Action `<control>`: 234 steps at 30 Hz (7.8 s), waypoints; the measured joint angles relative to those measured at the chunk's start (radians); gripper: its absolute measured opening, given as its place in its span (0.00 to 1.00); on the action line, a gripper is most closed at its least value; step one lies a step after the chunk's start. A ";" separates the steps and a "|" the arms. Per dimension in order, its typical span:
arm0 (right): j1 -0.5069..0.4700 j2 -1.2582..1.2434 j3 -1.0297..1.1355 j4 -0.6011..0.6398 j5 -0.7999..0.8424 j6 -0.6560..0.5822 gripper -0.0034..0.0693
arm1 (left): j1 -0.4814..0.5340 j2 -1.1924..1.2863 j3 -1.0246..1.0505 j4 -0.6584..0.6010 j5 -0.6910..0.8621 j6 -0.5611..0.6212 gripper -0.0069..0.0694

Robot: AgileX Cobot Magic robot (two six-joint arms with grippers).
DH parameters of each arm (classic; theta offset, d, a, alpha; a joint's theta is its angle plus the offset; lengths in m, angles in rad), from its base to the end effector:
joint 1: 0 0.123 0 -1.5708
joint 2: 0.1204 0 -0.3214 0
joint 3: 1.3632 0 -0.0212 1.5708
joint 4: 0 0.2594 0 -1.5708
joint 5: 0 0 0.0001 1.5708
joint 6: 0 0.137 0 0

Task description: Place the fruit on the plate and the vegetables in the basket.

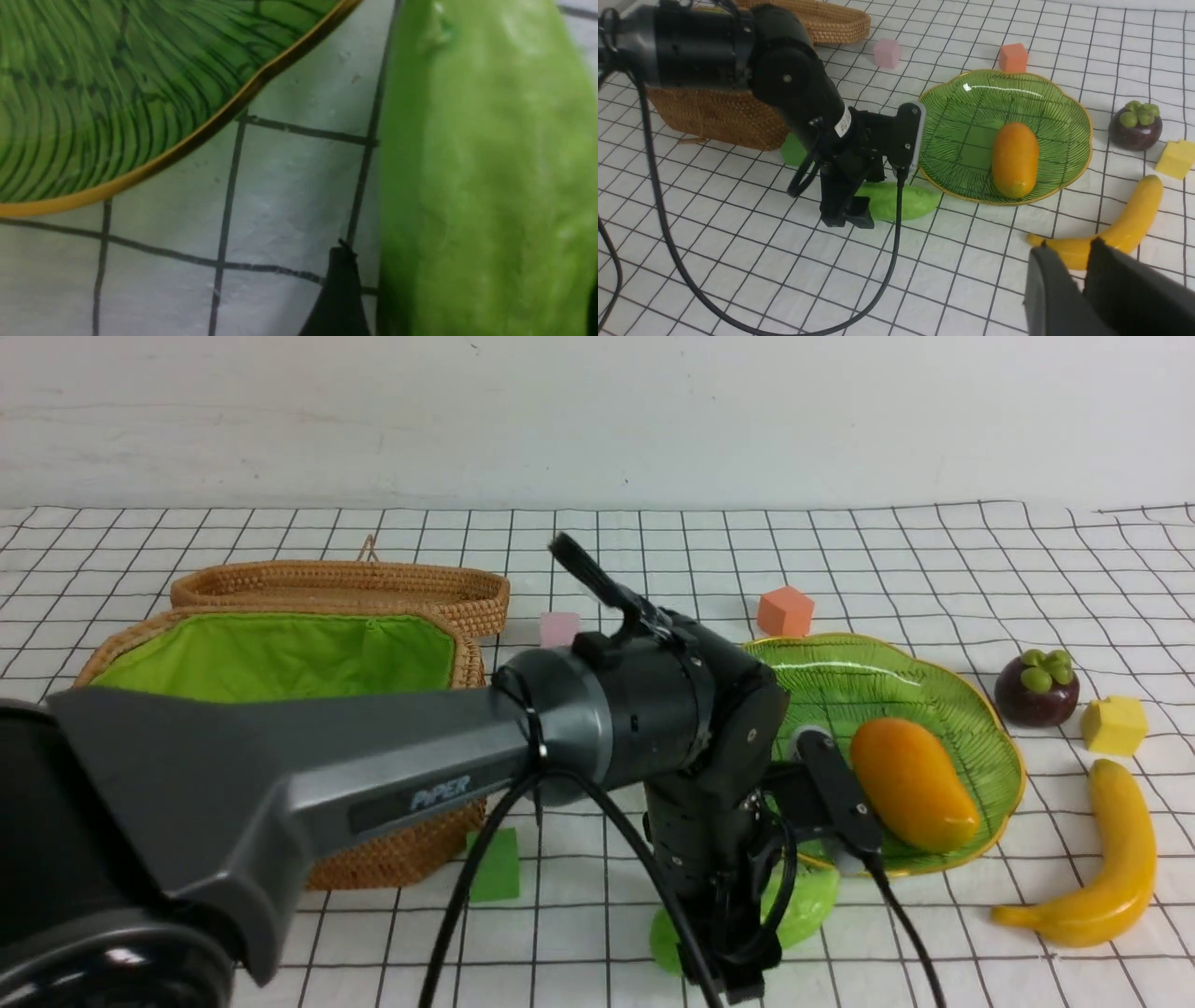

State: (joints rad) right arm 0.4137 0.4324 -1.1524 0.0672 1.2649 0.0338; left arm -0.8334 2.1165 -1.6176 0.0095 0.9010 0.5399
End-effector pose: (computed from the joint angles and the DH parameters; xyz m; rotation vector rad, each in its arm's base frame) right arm 0.0085 0.0133 0.4334 -0.4059 2.0049 0.3589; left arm 0.3233 -0.3544 0.1588 1.8343 2.2265 -0.0430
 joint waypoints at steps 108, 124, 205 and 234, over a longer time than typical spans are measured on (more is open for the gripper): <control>-0.637 1.436 0.006 0.192 -0.421 -0.008 0.50 | -0.024 -1.674 1.001 0.017 -0.295 -0.620 0.07; -0.292 1.241 -0.178 0.376 -0.504 -0.071 0.50 | -0.024 -1.674 1.002 0.016 -0.365 -0.620 0.07; -0.183 1.596 -0.602 0.294 -0.307 -0.233 0.98 | -0.024 -1.673 1.002 0.502 -0.385 -1.114 0.09; -0.183 -0.061 0.507 0.097 -0.322 0.133 0.17 | -0.024 -2.128 1.380 0.503 -0.552 -1.118 0.07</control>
State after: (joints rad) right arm 0.2305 0.3710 -0.6450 0.1647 0.9430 0.1666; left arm -0.8573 -0.0113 -0.2379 0.5123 0.3494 -0.5779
